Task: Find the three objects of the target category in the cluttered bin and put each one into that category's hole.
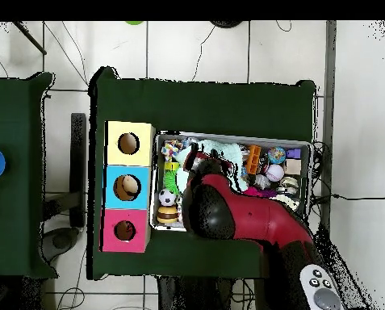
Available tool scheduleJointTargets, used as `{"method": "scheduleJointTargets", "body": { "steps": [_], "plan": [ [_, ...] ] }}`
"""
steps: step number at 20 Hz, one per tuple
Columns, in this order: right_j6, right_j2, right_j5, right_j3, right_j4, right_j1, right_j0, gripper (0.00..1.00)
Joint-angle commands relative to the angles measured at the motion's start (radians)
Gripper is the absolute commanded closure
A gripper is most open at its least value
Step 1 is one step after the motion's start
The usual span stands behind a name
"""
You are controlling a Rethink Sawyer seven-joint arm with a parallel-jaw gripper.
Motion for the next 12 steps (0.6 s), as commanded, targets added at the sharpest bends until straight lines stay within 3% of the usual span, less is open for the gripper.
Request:
{"method": "scheduleJointTargets", "body": {
  "steps": [1,5,12],
  "plan": [
    [-0.087,-0.003,0.279,-0.076,-0.073,0.007,0.018,0.0],
    [-0.042,-0.026,0.242,-0.127,-0.073,0.058,0.029,0.0],
    [0.051,-0.125,0.135,-0.287,-0.087,0.184,0.091,0.0]
  ]
}}
